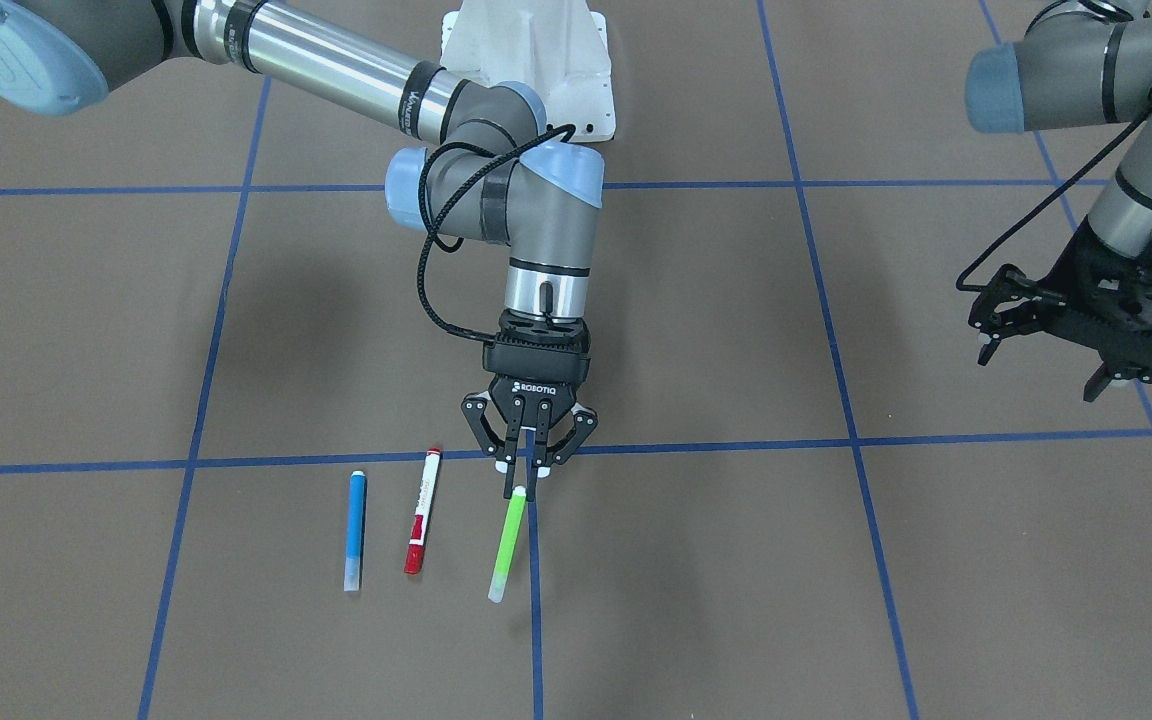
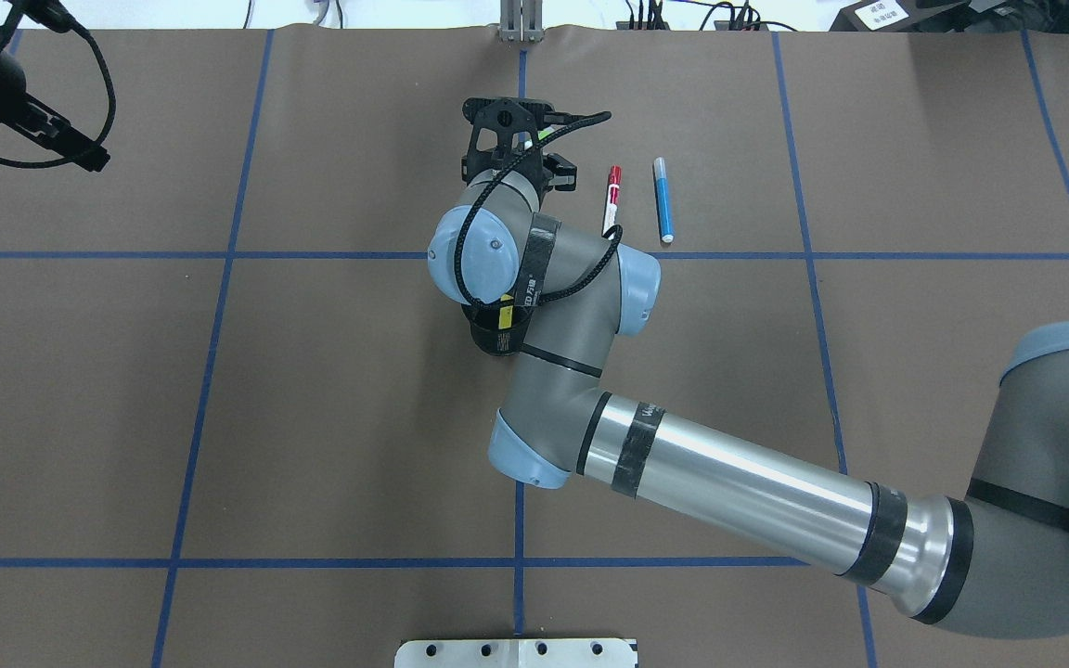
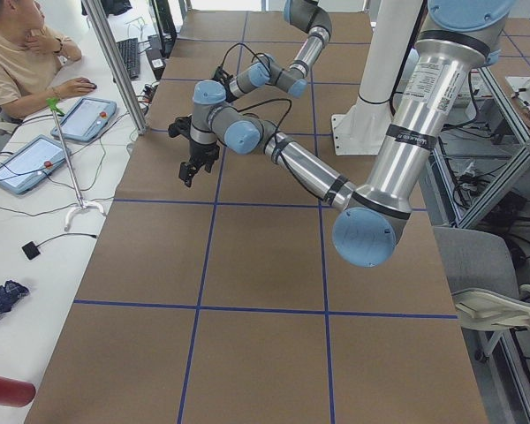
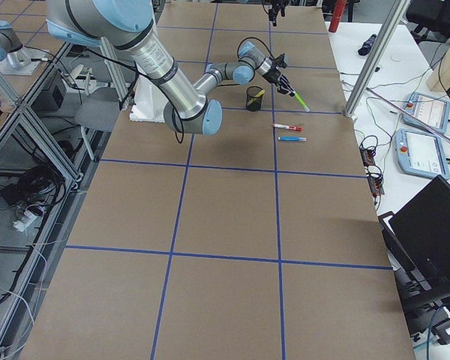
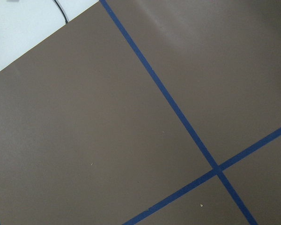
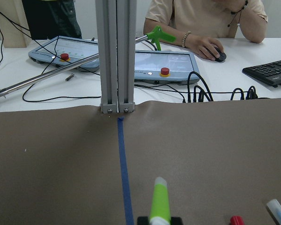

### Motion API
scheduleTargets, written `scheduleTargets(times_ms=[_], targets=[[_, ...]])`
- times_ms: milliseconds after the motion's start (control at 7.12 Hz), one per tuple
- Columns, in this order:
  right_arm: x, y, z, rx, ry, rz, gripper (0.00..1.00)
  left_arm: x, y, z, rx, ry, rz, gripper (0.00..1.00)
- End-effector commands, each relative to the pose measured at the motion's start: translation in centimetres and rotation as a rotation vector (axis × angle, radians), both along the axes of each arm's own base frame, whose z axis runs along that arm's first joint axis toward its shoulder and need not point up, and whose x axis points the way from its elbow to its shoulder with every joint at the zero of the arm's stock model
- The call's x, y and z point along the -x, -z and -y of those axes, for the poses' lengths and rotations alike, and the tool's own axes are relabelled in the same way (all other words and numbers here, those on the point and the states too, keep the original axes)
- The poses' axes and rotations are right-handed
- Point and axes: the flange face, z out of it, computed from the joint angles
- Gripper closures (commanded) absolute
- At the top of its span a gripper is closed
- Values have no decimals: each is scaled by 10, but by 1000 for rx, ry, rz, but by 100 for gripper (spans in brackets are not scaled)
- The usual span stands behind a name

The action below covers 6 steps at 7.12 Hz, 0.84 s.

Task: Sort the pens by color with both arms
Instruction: 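Lay the green marker beside the red-capped marker and open the right gripper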

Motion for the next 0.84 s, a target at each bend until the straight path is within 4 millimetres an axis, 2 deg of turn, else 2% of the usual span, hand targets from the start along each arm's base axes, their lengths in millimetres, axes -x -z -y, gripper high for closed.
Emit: scheduleTargets(times_ms=[0, 140, 281, 421, 562, 702], targets=[[0, 2, -3, -14, 19, -17, 22, -1, 1, 0, 0, -2, -2, 0], [-5, 9, -2, -25, 31, -24, 2, -1, 2, 0, -2, -2, -2, 0], [-14, 19, 1, -23, 39, -4, 2, -1, 5, -1, -7, 0, -5, 0], [-33, 28, 14, 17, 98, 16, 2, 0, 11, -2, 4, 23, -20, 0], [-63, 42, 26, 55, 142, 22, 2, -1, 16, -6, 22, 48, -38, 0], [-88, 48, 39, 97, 180, 41, 2, -3, 25, -8, 72, 101, -80, 0]])
